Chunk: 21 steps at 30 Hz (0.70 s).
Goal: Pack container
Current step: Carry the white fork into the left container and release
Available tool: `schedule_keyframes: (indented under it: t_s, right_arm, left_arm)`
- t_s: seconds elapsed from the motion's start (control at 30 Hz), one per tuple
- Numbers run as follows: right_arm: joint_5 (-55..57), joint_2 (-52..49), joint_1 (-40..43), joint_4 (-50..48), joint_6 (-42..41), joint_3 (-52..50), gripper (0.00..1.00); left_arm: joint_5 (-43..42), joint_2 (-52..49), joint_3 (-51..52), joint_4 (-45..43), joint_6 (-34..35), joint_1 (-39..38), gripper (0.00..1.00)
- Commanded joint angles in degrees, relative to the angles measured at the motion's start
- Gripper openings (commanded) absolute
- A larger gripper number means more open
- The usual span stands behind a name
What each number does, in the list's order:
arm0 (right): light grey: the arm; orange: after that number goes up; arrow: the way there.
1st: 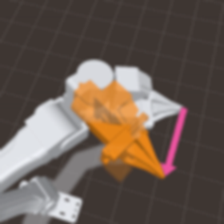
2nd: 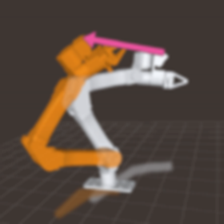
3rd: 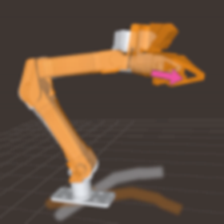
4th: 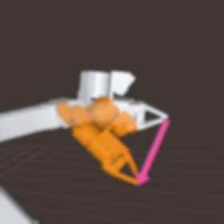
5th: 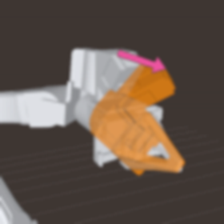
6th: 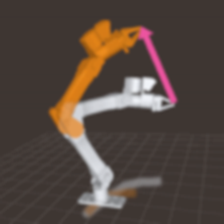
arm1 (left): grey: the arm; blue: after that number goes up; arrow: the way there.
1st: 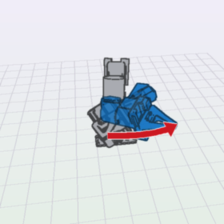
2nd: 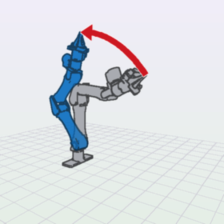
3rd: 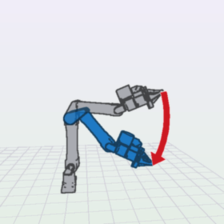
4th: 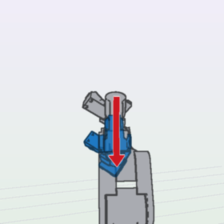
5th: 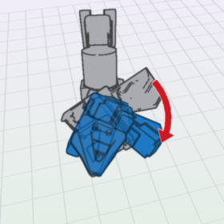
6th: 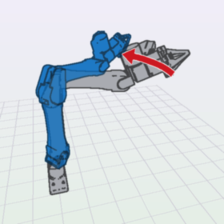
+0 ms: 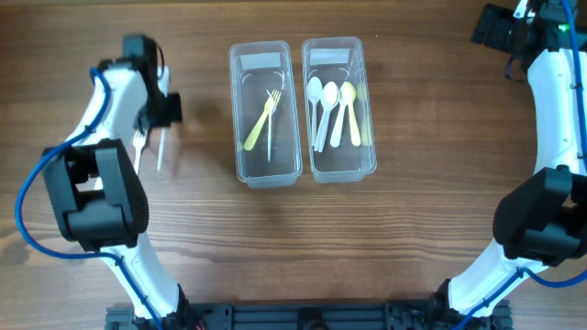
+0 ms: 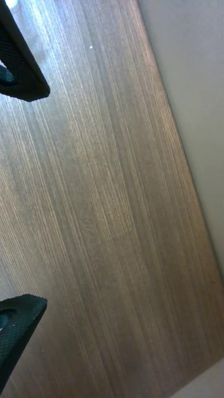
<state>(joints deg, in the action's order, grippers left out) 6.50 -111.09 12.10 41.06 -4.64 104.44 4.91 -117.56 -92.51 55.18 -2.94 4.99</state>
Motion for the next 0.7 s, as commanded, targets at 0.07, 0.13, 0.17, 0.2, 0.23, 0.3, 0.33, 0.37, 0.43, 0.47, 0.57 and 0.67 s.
schedule_keyframes:
  t_s: [0.07,0.13,0.17,0.2,0.23,0.3,0.33,0.37,0.43,0.47,0.57,0.67]
  right_arm:
    - [0.59,0.72,-0.28,-0.28,0.15,0.17,1.00]
    - [0.59,0.72,-0.28,-0.28,0.15,0.17,1.00]
    - [0.59,0.72,-0.28,-0.28,0.15,0.17,1.00]
    - [0.61,0.72,-0.28,-0.28,0.15,0.17,1.00]
    - [0.59,0.72,-0.28,-0.28,0.15,0.17,1.00]
    - [0.61,0.72,-0.28,-0.28,0.15,0.17,1.00]
    - [0.59,0.72,-0.28,-0.28,0.13,0.17,1.00]
    - [0.61,0.72,-0.28,-0.28,0.15,0.17,1.00]
    - [0.59,0.72,-0.28,-0.28,0.13,0.17,1.00]
    - [0.59,0.72,-0.28,-0.28,0.15,0.17,1.00]
    - [0.59,0.72,-0.28,-0.28,0.13,0.17,1.00]
    - [0.61,0.72,-0.28,-0.28,0.17,0.17,1.00]
  left_arm:
    - [-8.11,-0.09,-17.27,4.98,5.90,-1.18,0.04]
    - [-11.08,-0.09,-20.48,6.05,8.92,-2.03,0.04]
    - [-12.35,-0.09,-21.64,6.45,11.17,-2.56,0.04]
    - [-14.40,-0.09,-22.56,6.62,13.90,-3.28,0.04]
    - [-16.55,-0.09,-22.77,6.58,15.58,-3.93,0.04]
    - [-20.04,-0.11,-22.77,6.75,18.14,-5.38,0.04]
    - [-20.70,-0.15,-22.73,6.93,19.32,-6.21,0.04]
    - [-20.76,-0.22,-22.73,7.06,20.26,-6.88,0.04]
    - [-20.74,-0.22,-22.73,7.52,21.38,-8.70,0.04]
    - [-20.74,-0.22,-22.73,7.96,21.44,-9.68,0.04]
    - [-20.28,-0.72,-22.56,9.16,21.44,-12.55,0.04]
    - [-19.43,-1.60,-21.53,9.42,21.44,-15.50,0.04]
